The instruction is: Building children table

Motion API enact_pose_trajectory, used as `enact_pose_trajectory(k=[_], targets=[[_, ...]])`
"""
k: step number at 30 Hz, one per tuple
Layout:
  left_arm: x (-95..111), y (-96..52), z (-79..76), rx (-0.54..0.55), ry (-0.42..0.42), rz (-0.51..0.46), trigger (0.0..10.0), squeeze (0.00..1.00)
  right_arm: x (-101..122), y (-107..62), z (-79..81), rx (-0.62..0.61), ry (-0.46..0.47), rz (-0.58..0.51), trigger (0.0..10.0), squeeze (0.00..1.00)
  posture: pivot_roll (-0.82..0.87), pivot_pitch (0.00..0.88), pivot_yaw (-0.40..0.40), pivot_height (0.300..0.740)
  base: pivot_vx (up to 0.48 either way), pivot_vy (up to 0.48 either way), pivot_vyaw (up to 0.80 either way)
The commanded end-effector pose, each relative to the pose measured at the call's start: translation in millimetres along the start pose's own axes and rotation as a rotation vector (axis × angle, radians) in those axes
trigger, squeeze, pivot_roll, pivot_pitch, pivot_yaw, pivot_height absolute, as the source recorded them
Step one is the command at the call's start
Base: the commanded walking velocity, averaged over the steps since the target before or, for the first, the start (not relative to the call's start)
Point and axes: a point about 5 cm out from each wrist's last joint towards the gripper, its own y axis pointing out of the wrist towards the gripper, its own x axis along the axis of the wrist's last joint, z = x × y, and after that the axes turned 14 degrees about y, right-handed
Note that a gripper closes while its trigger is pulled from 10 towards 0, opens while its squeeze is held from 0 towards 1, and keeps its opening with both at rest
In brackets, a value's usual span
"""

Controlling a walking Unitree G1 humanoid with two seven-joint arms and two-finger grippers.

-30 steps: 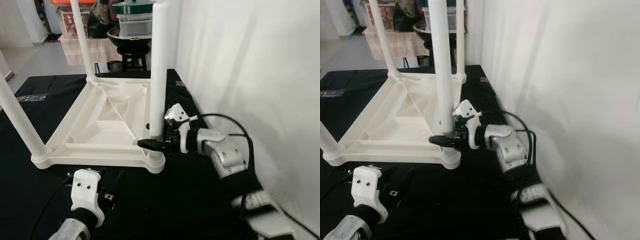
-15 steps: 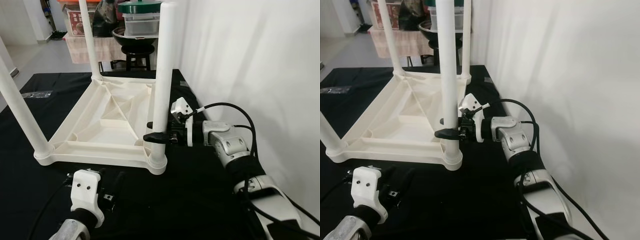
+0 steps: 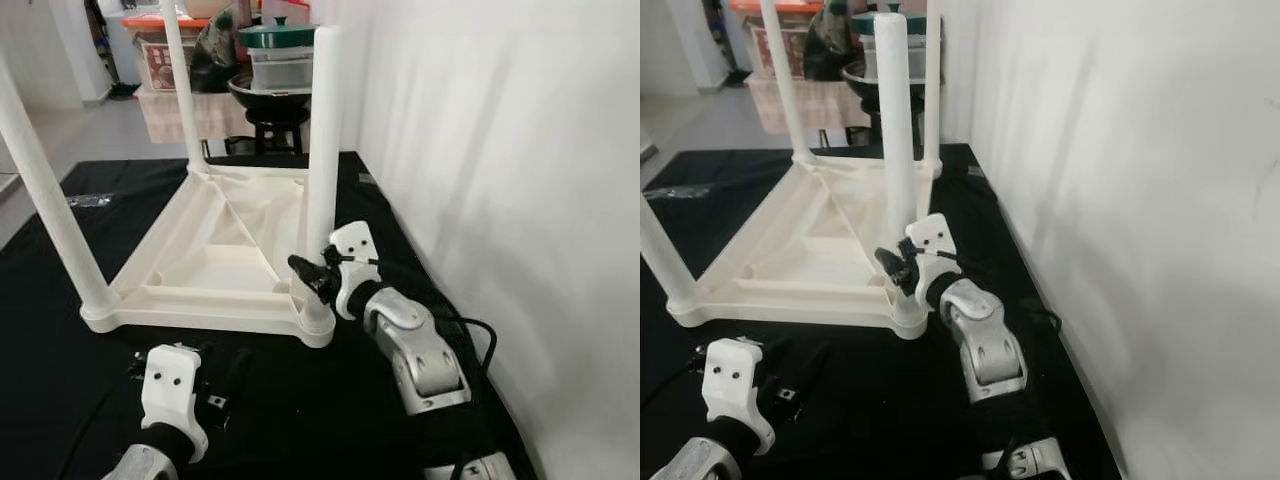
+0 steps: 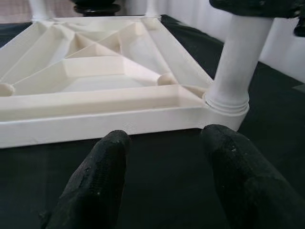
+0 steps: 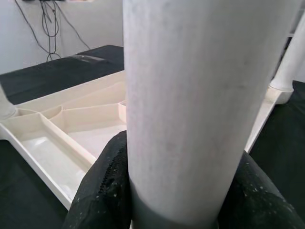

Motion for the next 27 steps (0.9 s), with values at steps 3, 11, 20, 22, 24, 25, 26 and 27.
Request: enact_pose_trajectory(k=[3,11,20,22,24,25,26,27], targets=[[-0.8,-0.1,1.0,0.002,-0.001,0.009,10.0,0.0,-19.0,3.0,2.5,0.001,-0.033,0.105,0.0,0.0,0.01,0.0,-0.046,0.74,0.0,0.0,0.0],[-0.5,1.5,0.1,-0.003,0.001,0.006,10.0,0.0,-13.7,6.1,6.1,0.03,0.022,0.096,10.0,0.0,0.01,0.0,-0.041,0.74,0.0,0.0,0.0],[0.0,1.6,-0.2,-0.001,0.001,0.003,10.0,0.0,27.4,8.3,-25.4,0.355,0.023,0.017,10.0,1.0,0.04,0.0,-0.047,0.74,0.0,0.0,0.0],[0.2,1.7,-0.2,0.0,0.001,0.003,10.0,0.0,33.0,6.5,-30.2,0.427,0.002,0.021,10.0,0.06,0.04,0.0,-0.05,0.74,0.0,0.0,0.0],[0.4,1.9,0.0,0.0,0.001,0.003,10.0,0.0,38.5,5.0,-35.0,0.538,-0.038,0.051,10.0,0.0,0.05,0.0,-0.051,0.74,0.0,0.0,0.0],[0.7,2.0,0.0,0.0,0.002,0.002,10.0,0.0,39.4,4.7,-36.1,0.587,-0.061,0.074,10.0,0.0,0.05,0.0,-0.053,0.74,0.0,0.0,0.0],[0.7,2.0,0.0,0.0,0.002,0.002,10.0,0.0,39.4,4.7,-36.1,0.587,-0.061,0.074,10.0,0.0,0.05,0.0,-0.053,0.74,0.0,0.0,0.0],[0.9,2.1,0.1,0.0,0.002,0.002,10.0,0.0,39.5,4.7,-36.6,0.612,-0.075,0.089,10.0,0.0,0.05,0.0,-0.053,0.74,0.0,0.0,0.0]])
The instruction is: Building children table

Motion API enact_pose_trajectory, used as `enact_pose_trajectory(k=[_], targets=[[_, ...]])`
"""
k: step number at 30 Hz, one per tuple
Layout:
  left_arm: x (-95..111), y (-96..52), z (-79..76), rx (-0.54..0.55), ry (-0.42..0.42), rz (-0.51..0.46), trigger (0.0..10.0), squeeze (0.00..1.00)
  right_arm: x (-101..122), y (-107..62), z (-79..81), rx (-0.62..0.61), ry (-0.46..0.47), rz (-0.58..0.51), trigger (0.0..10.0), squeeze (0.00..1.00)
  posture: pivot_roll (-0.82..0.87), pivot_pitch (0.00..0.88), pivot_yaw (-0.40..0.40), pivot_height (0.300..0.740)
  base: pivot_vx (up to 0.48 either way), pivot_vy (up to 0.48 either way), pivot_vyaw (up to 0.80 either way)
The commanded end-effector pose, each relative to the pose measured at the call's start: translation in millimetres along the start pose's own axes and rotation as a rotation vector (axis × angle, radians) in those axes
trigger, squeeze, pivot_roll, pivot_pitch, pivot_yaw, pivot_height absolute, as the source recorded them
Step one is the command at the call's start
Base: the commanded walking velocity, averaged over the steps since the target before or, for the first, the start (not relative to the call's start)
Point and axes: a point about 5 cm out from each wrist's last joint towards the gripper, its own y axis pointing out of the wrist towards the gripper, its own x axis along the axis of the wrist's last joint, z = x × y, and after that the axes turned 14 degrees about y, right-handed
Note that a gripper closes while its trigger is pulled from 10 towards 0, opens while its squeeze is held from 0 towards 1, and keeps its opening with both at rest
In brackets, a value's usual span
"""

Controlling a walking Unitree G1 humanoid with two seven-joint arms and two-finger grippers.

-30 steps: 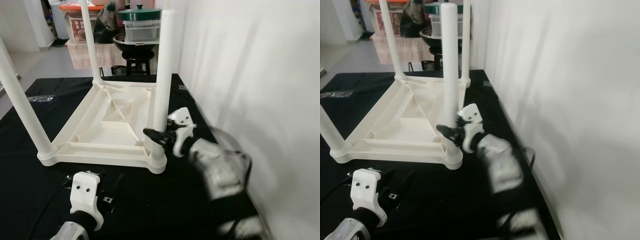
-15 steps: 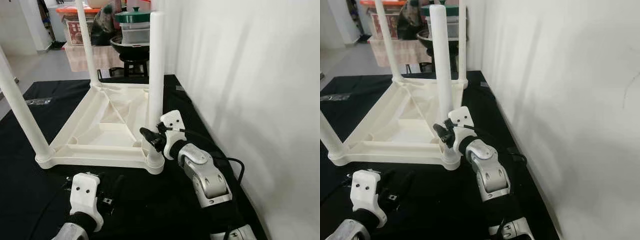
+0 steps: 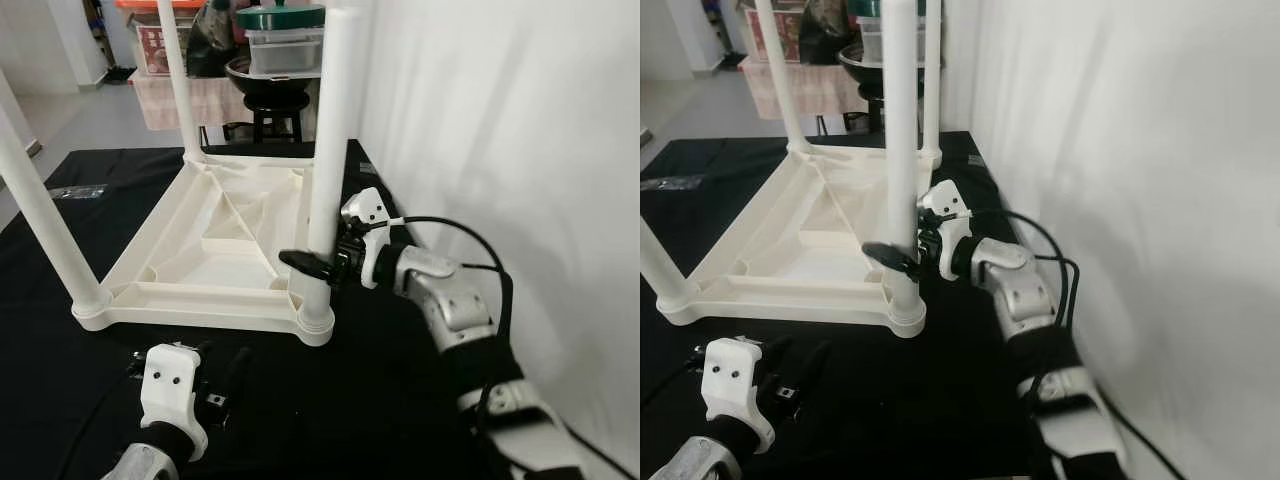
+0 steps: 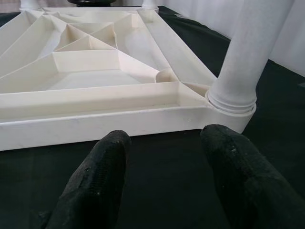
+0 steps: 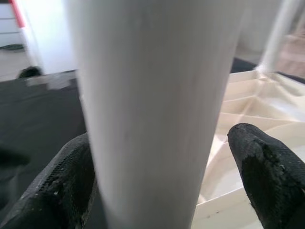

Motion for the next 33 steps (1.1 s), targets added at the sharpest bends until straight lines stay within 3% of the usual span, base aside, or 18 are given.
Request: enact_pose_trajectory(k=[1,6,7,9,10,20,23,25,31,32,33], targets=[[-1.8,-0.2,-0.5,-0.005,-0.002,0.015,10.0,0.0,0.1,2.9,2.3,0.055,-0.018,0.021,10.0,0.0,0.05,0.0,-0.053,0.74,0.0,0.0,0.0],[-1.1,-1.3,0.8,0.004,0.003,0.014,10.0,0.0,-3.8,9.0,-2.7,0.138,-0.009,0.097,10.0,0.0,0.07,0.0,-0.061,0.74,0.0,0.0,0.0],[-1.3,-1.6,1.0,0.006,0.004,0.015,10.0,0.0,-6.2,11.7,-5.8,0.126,0.002,0.106,7.5,0.0,0.07,0.0,-0.066,0.74,0.0,0.0,0.0],[-1.3,-1.9,1.1,0.008,0.005,0.016,10.0,0.0,-7.8,13.3,-7.6,0.117,0.008,0.112,7.5,0.0,0.07,0.0,-0.067,0.74,0.0,0.0,0.0],[-1.3,-2.1,1.2,0.009,0.006,0.016,10.0,0.0,-10.2,14.4,-8.6,0.119,0.016,0.116,0.0,0.0,0.08,0.0,-0.068,0.74,0.0,0.0,0.0],[-0.9,-2.0,1.8,0.012,0.009,0.015,10.0,0.0,-12.9,11.4,-9.5,0.177,0.043,0.109,0.0,0.0,0.08,0.0,-0.066,0.74,0.0,0.0,0.0],[-1.3,-1.9,0.2,0.006,0.008,0.015,10.0,0.0,-14.1,0.6,-16.4,0.129,0.047,0.09,0.0,0.0,0.07,0.0,-0.062,0.74,0.0,0.0,0.0],[-2.2,-1.9,-0.5,0.004,0.006,0.015,10.0,0.0,-16.9,-12.0,-24.2,0.031,0.057,0.042,0.0,0.0,0.05,0.0,-0.062,0.74,0.0,0.0,0.0],[-2.8,-1.9,-0.3,0.004,0.005,0.016,10.0,0.0,-20.0,-16.4,-26.8,-0.034,0.069,0.014,0.0,0.0,0.04,0.0,-0.066,0.74,0.0,0.0,0.0],[-3.5,-1.7,0.0,0.002,0.005,0.018,10.0,0.0,-29.7,-10.9,-24.9,-0.225,0.113,-0.043,0.0,0.0,0.03,0.0,-0.064,0.74,0.0,0.0,0.0],[-4.0,-1.1,0.7,-0.002,0.005,0.02,10.0,0.0,-52.1,-2.2,-10.3,-0.476,0.155,-0.03,0.0,0.0,0.02,0.0,-0.047,0.74,0.0,0.0,0.0]])
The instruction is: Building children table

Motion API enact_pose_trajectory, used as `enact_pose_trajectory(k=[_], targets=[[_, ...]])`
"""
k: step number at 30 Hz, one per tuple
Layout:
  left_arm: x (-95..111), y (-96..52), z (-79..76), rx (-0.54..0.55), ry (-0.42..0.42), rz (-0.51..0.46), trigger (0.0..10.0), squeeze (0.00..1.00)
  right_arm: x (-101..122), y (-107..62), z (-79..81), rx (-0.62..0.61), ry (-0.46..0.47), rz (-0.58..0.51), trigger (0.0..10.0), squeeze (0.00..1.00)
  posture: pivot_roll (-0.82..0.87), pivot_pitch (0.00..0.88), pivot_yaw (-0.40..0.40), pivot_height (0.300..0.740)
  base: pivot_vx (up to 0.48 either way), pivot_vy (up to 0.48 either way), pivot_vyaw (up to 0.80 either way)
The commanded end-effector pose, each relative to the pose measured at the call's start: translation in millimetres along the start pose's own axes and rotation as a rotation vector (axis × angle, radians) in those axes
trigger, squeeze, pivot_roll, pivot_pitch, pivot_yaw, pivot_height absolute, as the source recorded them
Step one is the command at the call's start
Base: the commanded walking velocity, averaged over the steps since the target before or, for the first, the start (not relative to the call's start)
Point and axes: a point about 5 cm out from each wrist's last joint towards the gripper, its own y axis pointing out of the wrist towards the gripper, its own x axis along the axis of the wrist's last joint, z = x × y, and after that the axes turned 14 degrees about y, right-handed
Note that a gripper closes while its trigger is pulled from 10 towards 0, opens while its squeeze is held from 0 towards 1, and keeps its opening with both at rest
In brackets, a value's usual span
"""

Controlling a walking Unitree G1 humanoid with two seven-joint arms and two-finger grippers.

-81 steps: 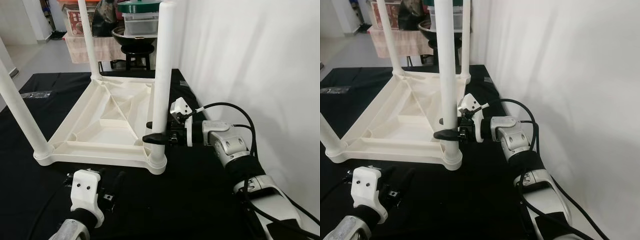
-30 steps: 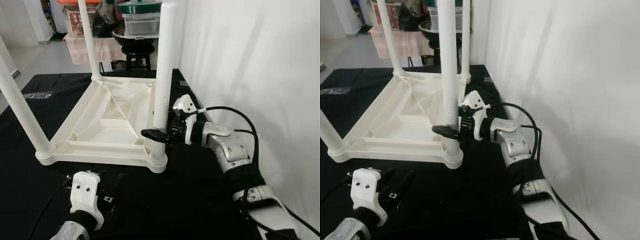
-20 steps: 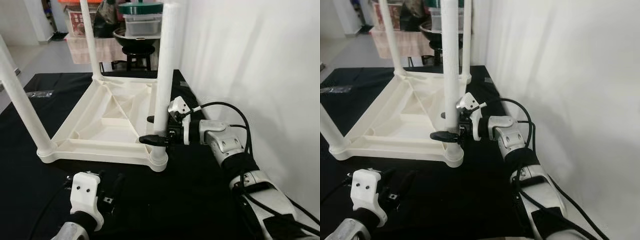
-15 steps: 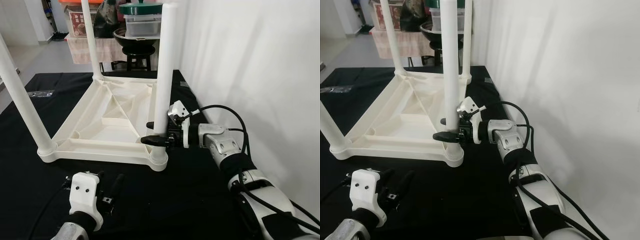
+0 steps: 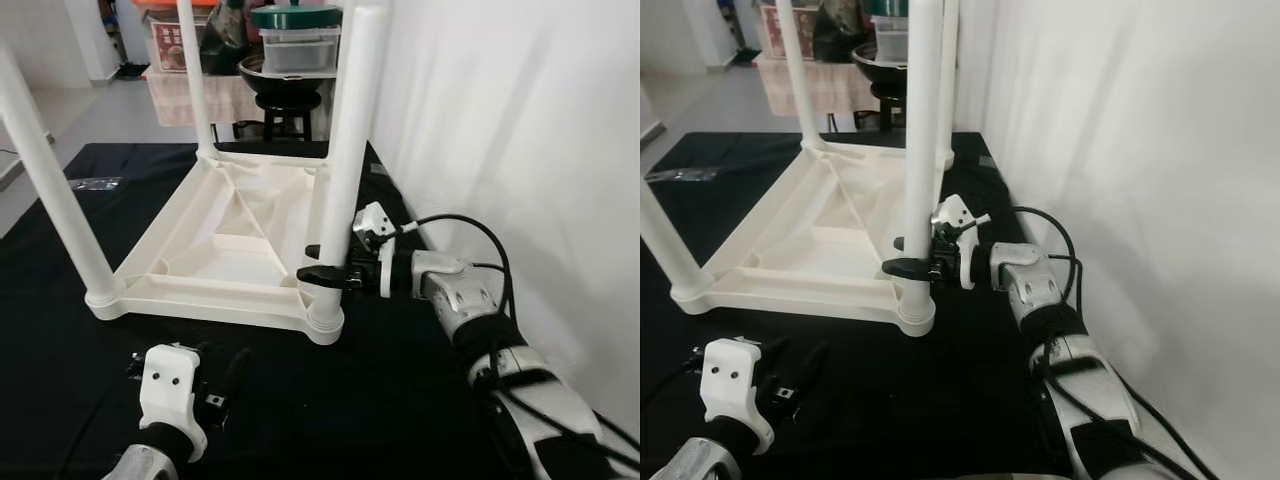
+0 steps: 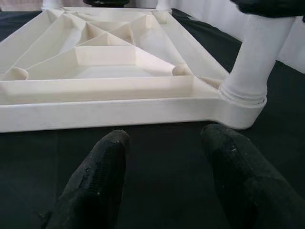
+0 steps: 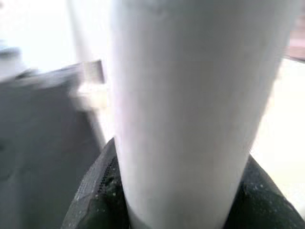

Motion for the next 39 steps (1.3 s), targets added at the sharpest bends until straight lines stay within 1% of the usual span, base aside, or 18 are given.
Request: enact_pose_trajectory(k=[1,2,3,14,15,16,17,18,19,20,22,23,24,26,27,30,38,39], targets=[[-2.6,0.3,0.4,-0.008,0.004,0.011,10.0,0.0,-17.6,-1.3,0.5,-0.277,0.045,0.007,0.0,0.0,0.02,0.0,-0.047,0.74,0.0,0.0,0.0],[-2.8,0.9,0.8,-0.012,0.004,0.012,10.0,0.0,-34.7,-0.6,16.2,-0.428,0.079,0.021,0.0,0.0,0.02,0.0,-0.044,0.74,0.0,0.0,0.0],[-2.8,1.8,0.2,-0.018,0.005,0.012,10.0,0.0,-41.6,2.6,29.6,-0.467,0.039,0.04,0.0,0.0,0.01,0.0,-0.04,0.74,0.0,0.0,0.0],[-1.3,3.5,2.2,-0.009,0.008,0.004,10.0,0.0,-35.4,19.2,35.4,-0.395,0.025,0.067,0.0,0.0,0.03,0.0,-0.042,0.74,0.0,0.0,0.0],[-0.9,3.8,3.0,-0.008,0.009,0.003,10.0,0.0,-35.4,21.7,37.8,-0.361,0.044,0.077,4.6,0.0,0.02,0.0,-0.039,0.74,0.0,0.0,0.0],[-0.9,3.8,3.0,-0.008,0.009,0.003,10.0,0.0,-35.4,21.7,37.8,-0.361,0.044,0.077,4.6,0.0,0.02,0.0,-0.039,0.74,0.0,0.0,0.0],[-0.9,4.7,2.5,-0.014,0.011,0.003,10.0,0.0,-30.1,24.0,40.5,-0.304,0.058,0.062,10.0,0.93,0.02,0.0,-0.034,0.74,0.0,0.0,0.0],[-0.9,4.7,2.5,-0.014,0.011,0.003,10.0,0.0,-30.1,24.0,40.5,-0.304,0.058,0.062,10.0,0.93,0.02,0.0,-0.034,0.74,0.0,0.0,0.0],[-0.8,5.5,1.7,-0.018,0.011,0.003,10.0,0.0,-22.7,26.1,44.0,-0.197,0.082,0.042,10.0,1.0,0.02,0.0,-0.034,0.74,0.0,0.0,0.0],[-0.7,6.0,1.2,-0.02,0.011,0.002,10.0,0.0,-13.1,26.2,43.0,-0.115,0.091,0.013,10.0,1.0,0.02,0.0,-0.036,0.74,0.0,0.0,0.0],[-0.6,6.3,1.0,-0.021,0.011,0.002,10.0,0.0,-6.4,24.7,44.9,-0.082,0.096,-0.006,10.0,1.0,0.02,0.0,-0.036,0.74,0.0,0.0,0.0],[-0.1,6.8,1.7,-0.016,0.011,0.0,10.0,0.0,3.2,22.1,39.3,-0.014,0.101,-0.011,10.0,0.61,0.04,0.0,-0.045,0.74,0.0,0.0,0.0],[0.2,7.0,2.3,-0.013,0.012,-0.002,10.0,0.0,10.4,19.8,34.2,0.046,0.126,-0.005,10.0,0.0,0.04,0.0,-0.045,0.74,0.0,0.0,0.0],[0.3,7.1,2.5,-0.011,0.013,-0.002,10.0,0.0,19.8,16.6,29.5,0.122,0.086,-0.001,10.0,0.0,0.04,0.0,-0.047,0.74,0.0,0.0,0.0],[0.3,7.0,2.6,-0.008,0.013,-0.003,10.0,0.0,29.9,11.8,25.0,0.24,0.026,0.027,10.0,0.0,0.05,0.0,-0.049,0.74,0.0,0.0,0.0],[0.5,7.3,3.0,-0.006,0.014,-0.003,10.0,0.0,35.1,8.2,21.7,0.35,0.008,0.076,10.0,0.0,0.06,0.0,-0.052,0.74,0.0,0.0,0.0],[1.3,7.1,4.6,0.003,0.016,-0.004,10.0,0.0,39.5,7.8,17.1,0.482,-0.001,0.168,10.0,0.0,0.07,0.0,-0.058,0.74,0.0,0.0,0.0],[1.3,6.7,4.6,0.005,0.017,-0.004,10.0,0.0,39.3,8.6,15.9,0.498,0.006,0.192,7.2,0.0,0.07,0.0,-0.058,0.74,0.0,0.0,0.0]])
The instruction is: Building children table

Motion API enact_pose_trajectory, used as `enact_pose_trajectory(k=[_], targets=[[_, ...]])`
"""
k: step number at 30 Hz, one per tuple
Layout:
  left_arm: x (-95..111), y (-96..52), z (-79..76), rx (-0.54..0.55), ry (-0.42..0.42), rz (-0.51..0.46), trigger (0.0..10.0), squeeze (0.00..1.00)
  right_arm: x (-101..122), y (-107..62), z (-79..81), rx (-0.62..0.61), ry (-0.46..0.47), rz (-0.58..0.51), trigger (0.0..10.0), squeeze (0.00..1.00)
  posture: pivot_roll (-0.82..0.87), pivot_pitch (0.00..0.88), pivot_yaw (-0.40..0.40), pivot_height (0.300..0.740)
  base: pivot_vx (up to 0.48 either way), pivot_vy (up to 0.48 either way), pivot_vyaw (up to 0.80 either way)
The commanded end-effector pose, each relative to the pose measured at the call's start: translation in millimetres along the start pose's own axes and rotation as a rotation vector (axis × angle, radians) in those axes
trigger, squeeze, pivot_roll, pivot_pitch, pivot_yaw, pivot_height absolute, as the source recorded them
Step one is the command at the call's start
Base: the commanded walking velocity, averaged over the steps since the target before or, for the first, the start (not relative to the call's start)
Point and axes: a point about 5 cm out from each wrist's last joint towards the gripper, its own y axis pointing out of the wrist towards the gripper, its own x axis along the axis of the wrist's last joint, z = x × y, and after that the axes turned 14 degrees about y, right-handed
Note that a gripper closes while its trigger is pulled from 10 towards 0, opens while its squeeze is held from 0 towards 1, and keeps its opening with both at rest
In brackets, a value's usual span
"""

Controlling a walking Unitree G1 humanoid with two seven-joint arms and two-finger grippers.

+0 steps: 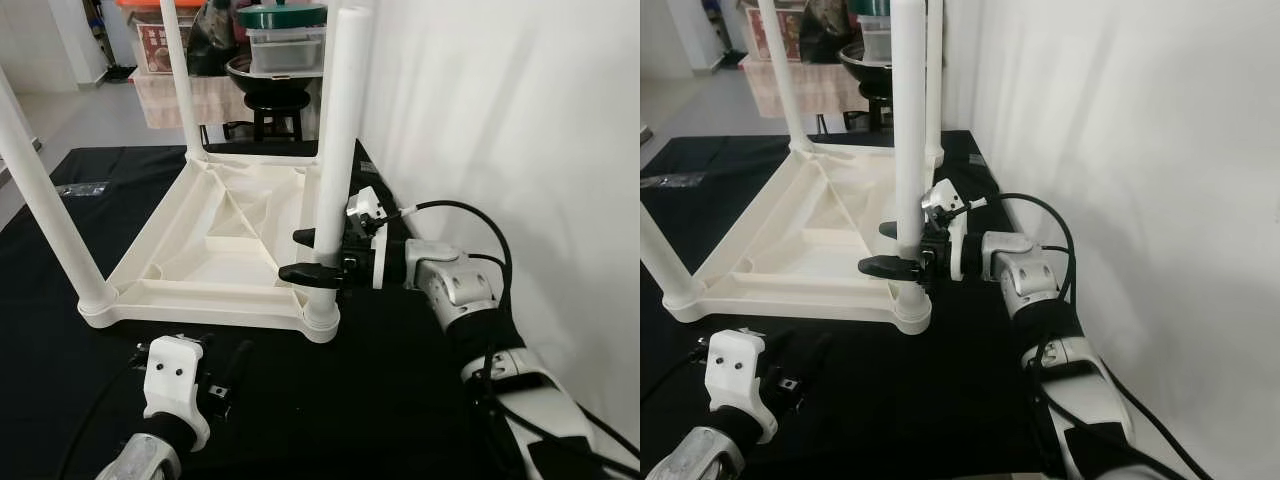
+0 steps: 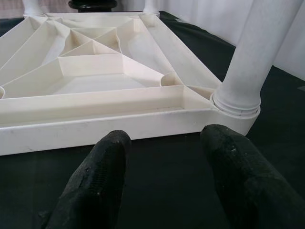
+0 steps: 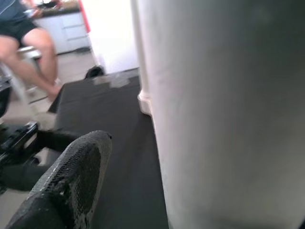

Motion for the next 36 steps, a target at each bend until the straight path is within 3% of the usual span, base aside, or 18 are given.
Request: enact_pose_trajectory(k=[1,2,3,12,15,20,21,23,24,25,26,28,30,36], targets=[[-2.3,-1.2,2.5,0.01,0.009,0.019,10.0,0.0,-0.6,4.2,0.4,0.064,0.005,0.047,2.0,0.0,0.07,0.0,-0.059,0.74,0.0,0.0,0.0],[-2.3,-1.2,2.5,0.01,0.009,0.019,10.0,0.0,-0.6,4.2,0.4,0.064,0.005,0.047,2.0,0.0,0.07,0.0,-0.059,0.74,0.0,0.0,0.0],[-2.3,-1.6,2.2,0.01,0.009,0.019,10.0,0.0,0.1,3.6,-0.7,0.072,0.005,0.046,0.0,0.0,0.07,0.0,-0.061,0.74,0.0,0.0,0.0],[-2.5,-2.3,0.5,0.011,0.004,0.02,10.0,0.0,-5.3,-3.2,-4.2,0.068,0.015,0.024,0.0,0.0,0.07,0.0,-0.06,0.74,0.0,0.0,0.0],[-2.6,-2.1,-0.6,0.01,-0.001,0.019,10.0,0.0,-13.1,-16.0,-8.2,-0.002,0.029,-0.038,0.0,0.0,0.06,0.0,-0.06,0.74,0.0,0.0,0.0],[-2.5,-2.1,-0.9,0.011,-0.002,0.019,10.0,0.0,-15.4,-21.1,-10.7,-0.043,0.03,-0.068,0.0,0.0,0.06,0.0,-0.059,0.74,0.0,0.0,0.0],[-3.0,-3.7,0.2,0.011,-0.001,0.022,10.0,0.0,-27.2,-13.6,-14.7,-0.232,0.071,-0.114,0.0,0.0,0.04,0.0,-0.061,0.74,0.0,0.0,0.0],[-3.0,-3.7,0.2,0.011,-0.001,0.022,10.0,0.0,-27.2,-13.6,-14.7,-0.232,0.071,-0.114,0.0,0.0,0.04,0.0,-0.061,0.74,0.0,0.0,0.0],[-3.6,-5.1,1.8,0.012,-0.001,0.026,10.0,0.0,-51.4,-8.1,-18.5,-0.597,0.163,-0.164,0.0,0.0,0.03,0.0,-0.047,0.74,0.0,0.0,0.0],[-3.6,-5.1,1.8,0.012,-0.001,0.026,10.0,0.0,-51.4,-8.1,-18.5,-0.597,0.163,-0.164,0.0,0.0,0.03,0.0,-0.047,0.74,0.0,0.0,0.0],[-3.8,-5.6,1.4,-0.001,-0.001,0.032,10.0,0.0,-83.6,2.1,4.3,-0.912,0.135,-0.116,0.0,0.0,0.02,0.0,-0.022,0.74,0.0,0.0,0.0],[-3.8,-5.6,1.4,-0.001,-0.001,0.032,10.0,0.0,-83.6,2.1,4.3,-0.912,0.135,-0.116,0.0,0.0,0.02,0.0,-0.022,0.74,0.0,0.0,0.0],[-2.9,-5.1,-0.5,-0.012,-0.001,0.031,10.0,0.0,-83.9,14.2,14.0,-0.886,0.076,-0.085,0.0,0.0,0.03,0.0,-0.03,0.74,0.0,0.0,0.0],[-3.2,-5.6,1.6,0.001,-0.004,0.031,10.0,0.0,-81.3,21.7,13.9,-0.863,0.085,-0.087,0.0,0.0,0.02,0.0,-0.031,0.74,0.0,0.0,0.0]])
